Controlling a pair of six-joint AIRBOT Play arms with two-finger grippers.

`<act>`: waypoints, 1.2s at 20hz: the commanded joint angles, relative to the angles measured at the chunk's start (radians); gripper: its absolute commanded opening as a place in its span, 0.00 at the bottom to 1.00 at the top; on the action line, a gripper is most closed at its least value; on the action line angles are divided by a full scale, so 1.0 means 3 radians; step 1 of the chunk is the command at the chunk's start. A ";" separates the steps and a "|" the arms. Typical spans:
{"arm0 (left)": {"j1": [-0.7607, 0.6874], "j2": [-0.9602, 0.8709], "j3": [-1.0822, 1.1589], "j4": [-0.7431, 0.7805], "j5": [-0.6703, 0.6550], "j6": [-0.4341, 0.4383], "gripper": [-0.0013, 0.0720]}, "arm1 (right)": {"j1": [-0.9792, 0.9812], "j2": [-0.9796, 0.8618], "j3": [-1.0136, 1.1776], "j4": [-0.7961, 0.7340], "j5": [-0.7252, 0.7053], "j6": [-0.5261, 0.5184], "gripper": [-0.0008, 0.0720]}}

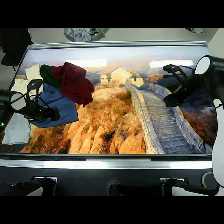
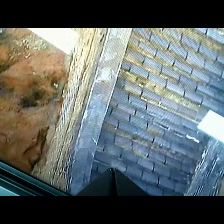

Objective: Fold the shirts.

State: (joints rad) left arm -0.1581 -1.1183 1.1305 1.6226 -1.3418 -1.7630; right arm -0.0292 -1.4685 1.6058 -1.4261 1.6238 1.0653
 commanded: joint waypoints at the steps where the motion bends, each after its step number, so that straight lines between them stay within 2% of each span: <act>1: -0.0001 -0.0004 -0.0010 0.0000 -0.0001 0.0001 0.94 | 0.0001 -0.0008 -0.0001 0.0000 0.0003 0.0001 0.07; 15: -0.0001 -0.0006 -0.0010 0.0000 0.0006 -0.0014 0.94 | 0.0003 -0.0009 0.0000 0.0001 -0.0055 0.0001 0.07; 18: -0.0004 -0.0008 -0.0032 -0.0001 0.0511 -0.0098 0.94 | 0.0003 -0.0009 0.0000 0.0000 -0.0378 0.0001 0.07; 21: -0.0004 -0.0029 -0.0033 -0.0089 0.1071 -0.0100 0.94 | 0.0001 -0.0009 0.0000 0.0001 -0.0474 0.0003 0.07; 24: 0.0006 -0.0174 0.0057 -0.0263 0.2015 -0.0098 0.96 | 0.0001 -0.0009 0.0000 0.0000 -0.0718 0.0001 0.07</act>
State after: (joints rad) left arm -0.1596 -1.1419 1.1290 1.5837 -1.0000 -1.7901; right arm -0.0292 -1.4708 1.6058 -1.4261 1.4822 1.0653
